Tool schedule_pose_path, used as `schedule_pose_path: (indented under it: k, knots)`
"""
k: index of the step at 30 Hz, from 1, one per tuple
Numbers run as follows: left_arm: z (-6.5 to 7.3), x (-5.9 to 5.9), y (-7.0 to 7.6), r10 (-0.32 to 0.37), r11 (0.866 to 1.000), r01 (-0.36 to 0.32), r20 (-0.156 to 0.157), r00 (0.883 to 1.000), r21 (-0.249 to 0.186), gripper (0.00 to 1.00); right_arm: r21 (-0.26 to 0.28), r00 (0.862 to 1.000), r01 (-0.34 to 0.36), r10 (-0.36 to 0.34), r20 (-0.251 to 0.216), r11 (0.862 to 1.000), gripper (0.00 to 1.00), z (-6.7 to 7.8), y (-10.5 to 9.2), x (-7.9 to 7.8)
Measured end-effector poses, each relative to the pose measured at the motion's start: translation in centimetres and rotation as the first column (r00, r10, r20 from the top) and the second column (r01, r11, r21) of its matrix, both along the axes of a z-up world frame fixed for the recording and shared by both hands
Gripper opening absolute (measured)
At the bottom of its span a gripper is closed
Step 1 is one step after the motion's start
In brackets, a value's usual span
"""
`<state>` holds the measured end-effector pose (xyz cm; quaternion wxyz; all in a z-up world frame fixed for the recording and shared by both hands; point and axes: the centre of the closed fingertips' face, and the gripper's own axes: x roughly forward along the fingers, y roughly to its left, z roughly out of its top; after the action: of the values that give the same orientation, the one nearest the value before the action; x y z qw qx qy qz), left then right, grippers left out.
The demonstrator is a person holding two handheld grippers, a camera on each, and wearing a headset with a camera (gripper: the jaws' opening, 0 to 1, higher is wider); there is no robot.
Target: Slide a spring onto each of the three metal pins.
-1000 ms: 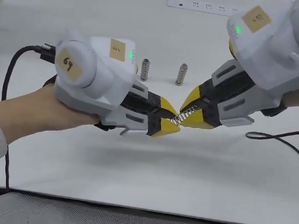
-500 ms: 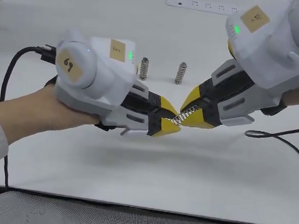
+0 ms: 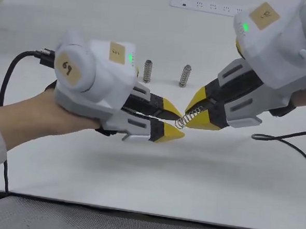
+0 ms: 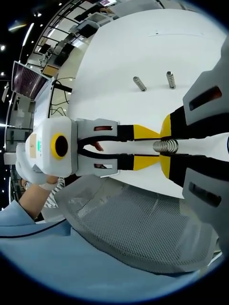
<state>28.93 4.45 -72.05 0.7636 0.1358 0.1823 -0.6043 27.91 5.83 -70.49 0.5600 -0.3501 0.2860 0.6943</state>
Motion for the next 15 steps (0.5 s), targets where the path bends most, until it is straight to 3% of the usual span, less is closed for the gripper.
schedule_pose_path:
  k: [3, 7, 15]
  knots:
    - [-0.1, 0.0, 0.2, 0.014, 1.0, -0.014, -0.003, 1.0, -0.002, 0.13, 0.0, 1.0, 0.001, -0.001, 0.003, 1.0, 0.08, 0.0, -0.1, 0.1]
    - [0.0, 0.2, 0.9, 0.054, 0.998, -0.055, -0.03, 0.998, -0.035, 0.18, -0.001, 1.0, 0.004, -0.004, 0.004, 1.0, 0.08, 0.1, -0.2, 0.1]
    - [-0.2, 0.8, 3.0, 0.139, 0.989, -0.14, -0.031, 0.99, -0.046, 0.3, -0.014, 1.0, 0.011, -0.011, 0.0, 1.0, 0.08, -0.1, -0.7, 0.1]
